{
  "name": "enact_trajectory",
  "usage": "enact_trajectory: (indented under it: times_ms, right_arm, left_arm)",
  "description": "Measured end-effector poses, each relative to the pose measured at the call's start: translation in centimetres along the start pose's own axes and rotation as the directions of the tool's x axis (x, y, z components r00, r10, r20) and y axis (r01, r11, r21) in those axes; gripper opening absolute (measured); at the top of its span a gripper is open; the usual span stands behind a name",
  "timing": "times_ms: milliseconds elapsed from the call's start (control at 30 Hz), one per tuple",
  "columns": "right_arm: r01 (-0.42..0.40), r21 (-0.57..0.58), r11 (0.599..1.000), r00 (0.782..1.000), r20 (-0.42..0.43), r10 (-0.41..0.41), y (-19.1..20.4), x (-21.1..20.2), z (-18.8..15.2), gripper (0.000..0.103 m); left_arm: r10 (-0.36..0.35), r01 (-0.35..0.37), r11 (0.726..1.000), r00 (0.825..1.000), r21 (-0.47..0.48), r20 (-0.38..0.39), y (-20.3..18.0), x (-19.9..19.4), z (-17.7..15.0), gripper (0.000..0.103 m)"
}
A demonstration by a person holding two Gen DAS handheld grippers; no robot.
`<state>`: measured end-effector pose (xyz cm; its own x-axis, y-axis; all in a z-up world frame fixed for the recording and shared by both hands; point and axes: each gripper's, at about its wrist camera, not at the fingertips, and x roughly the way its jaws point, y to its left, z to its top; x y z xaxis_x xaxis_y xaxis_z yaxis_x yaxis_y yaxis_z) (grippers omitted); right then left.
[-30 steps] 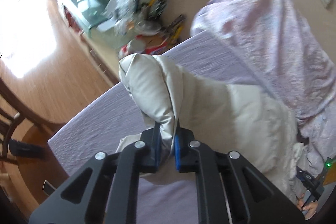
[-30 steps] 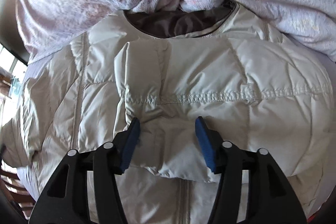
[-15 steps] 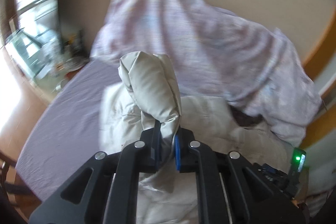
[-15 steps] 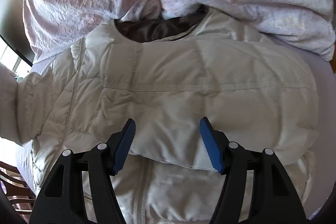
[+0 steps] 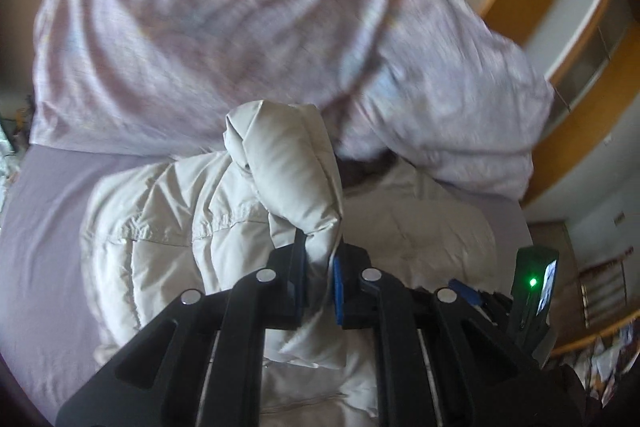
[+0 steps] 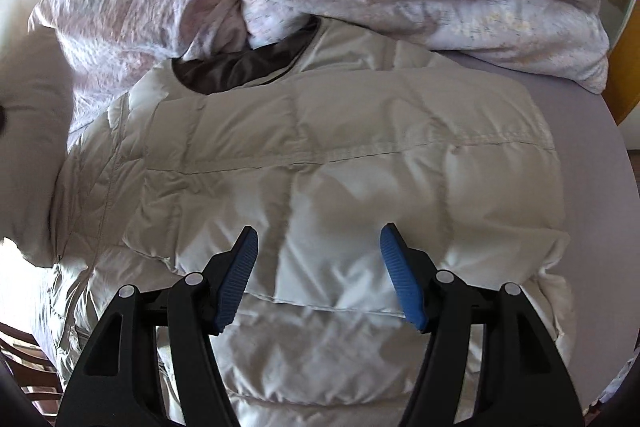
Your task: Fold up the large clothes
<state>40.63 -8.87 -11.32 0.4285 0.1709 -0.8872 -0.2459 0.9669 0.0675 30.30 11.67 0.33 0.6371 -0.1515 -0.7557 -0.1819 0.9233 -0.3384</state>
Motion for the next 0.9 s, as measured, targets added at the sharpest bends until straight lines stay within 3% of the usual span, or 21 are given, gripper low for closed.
enact_trajectory:
  times_ms: [200, 367, 467, 533, 667, 900]
  right_arm:
    - [0.002, 0.027, 1.000, 1.000, 0.005, -0.002, -1.2, 0.1, 0.0, 0.065]
    - [0.001, 0.026, 1.000, 1.000, 0.004, -0.001, -1.2, 0.6, 0.2, 0.065]
    - [-0.003, 0.025, 1.000, 1.000, 0.005, 0.003, -1.1, 0.7, 0.2, 0.065]
    - [-0.009, 0.026, 1.000, 1.000, 0.010, 0.009, -0.9, 0.6, 0.3, 0.065]
    - [-0.049, 0.023, 0.999, 0.998, 0.036, 0.049, -0.2, -0.1, 1.1, 0.065]
    - [-0.192, -0.006, 0.981, 0.977, 0.095, 0.192, 1.6, -2.2, 2.8, 0.029]
  left_arm:
    - [-0.018, 0.022, 0.999, 0.994, 0.033, -0.104, -2.7, 4.6, -1.4, 0.013]
    - [-0.022, 0.022, 1.000, 0.986, 0.000, -0.164, -2.3, 6.8, -2.4, 0.022]
    - [-0.022, 0.021, 1.000, 0.986, -0.009, -0.168, -2.0, 6.9, -2.6, 0.034]
    - [-0.002, 0.003, 1.000, 0.988, 0.005, -0.154, -1.9, 6.5, -2.6, 0.055]
    - [0.020, -0.018, 1.000, 0.992, 0.017, -0.126, -1.3, 5.8, -2.2, 0.064]
    - [0.106, -0.106, 0.994, 0.987, 0.008, -0.119, 1.0, 5.6, -2.3, 0.064]
